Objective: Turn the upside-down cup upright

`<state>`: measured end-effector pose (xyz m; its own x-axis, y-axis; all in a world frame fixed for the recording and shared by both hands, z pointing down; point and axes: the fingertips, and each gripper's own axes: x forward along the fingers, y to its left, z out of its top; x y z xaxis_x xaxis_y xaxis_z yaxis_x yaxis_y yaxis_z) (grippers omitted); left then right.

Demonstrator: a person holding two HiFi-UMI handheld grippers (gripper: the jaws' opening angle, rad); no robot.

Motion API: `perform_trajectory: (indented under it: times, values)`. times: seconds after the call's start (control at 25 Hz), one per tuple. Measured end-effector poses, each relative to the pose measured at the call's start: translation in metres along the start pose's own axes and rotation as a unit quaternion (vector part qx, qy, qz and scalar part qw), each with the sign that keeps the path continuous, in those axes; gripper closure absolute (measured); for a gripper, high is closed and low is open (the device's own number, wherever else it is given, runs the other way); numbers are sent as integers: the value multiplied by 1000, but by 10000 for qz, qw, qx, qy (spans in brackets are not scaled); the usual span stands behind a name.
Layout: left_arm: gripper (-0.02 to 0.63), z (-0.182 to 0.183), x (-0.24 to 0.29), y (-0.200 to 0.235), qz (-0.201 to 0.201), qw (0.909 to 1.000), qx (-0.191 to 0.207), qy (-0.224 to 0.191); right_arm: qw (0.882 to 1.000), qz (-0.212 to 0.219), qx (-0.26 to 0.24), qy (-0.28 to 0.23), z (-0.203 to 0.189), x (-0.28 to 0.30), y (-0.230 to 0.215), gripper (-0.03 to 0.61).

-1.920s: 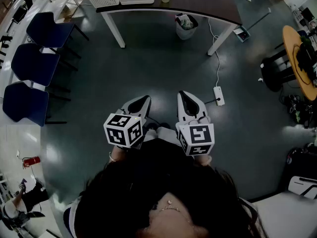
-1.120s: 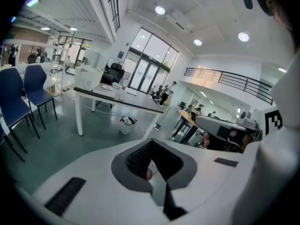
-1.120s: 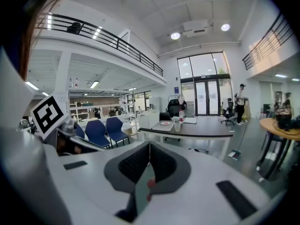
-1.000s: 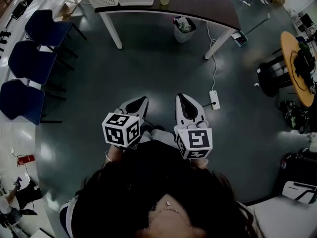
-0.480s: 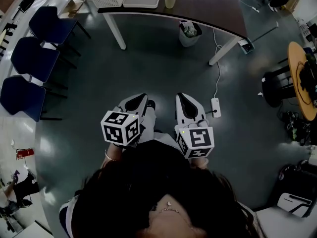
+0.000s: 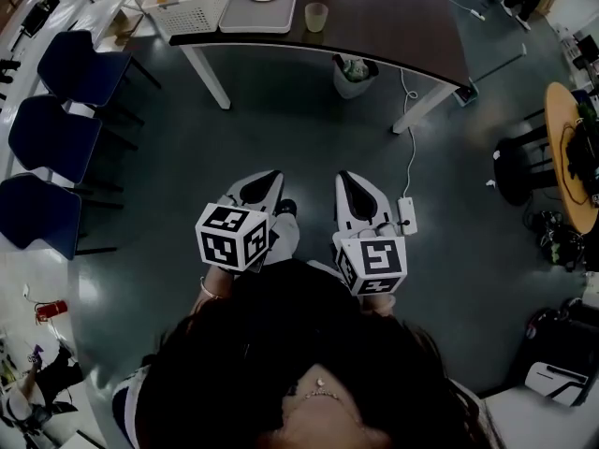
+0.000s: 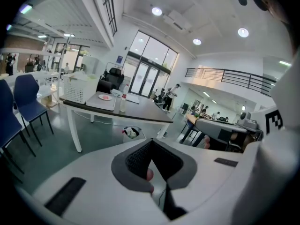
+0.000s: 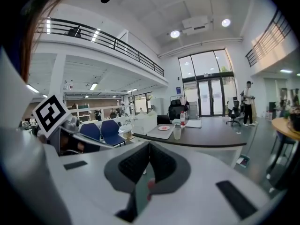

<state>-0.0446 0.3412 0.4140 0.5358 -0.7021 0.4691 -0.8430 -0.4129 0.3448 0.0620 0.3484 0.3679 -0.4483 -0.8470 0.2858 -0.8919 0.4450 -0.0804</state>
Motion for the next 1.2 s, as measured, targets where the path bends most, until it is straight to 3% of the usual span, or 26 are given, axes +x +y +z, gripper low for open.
perform_trajectory:
  times: [0.36,0.56,0.88,1.2]
  values:
    - [612,74,58,56,-418,9991,97,-73,9992,-341,-144,-130,49,96,-19,561]
    - [612,91,80,78,-532,9985,125,4,9989,-438,-77,-161,58,129,-25,561]
    - [612,110,121,104,-534,9985,29,83,9991,-383,-57,-158,66,178,-45,560]
    - [612,157,189,128,-363,9993,2,54,9995,-262,-101,-168,88,251,-105,560]
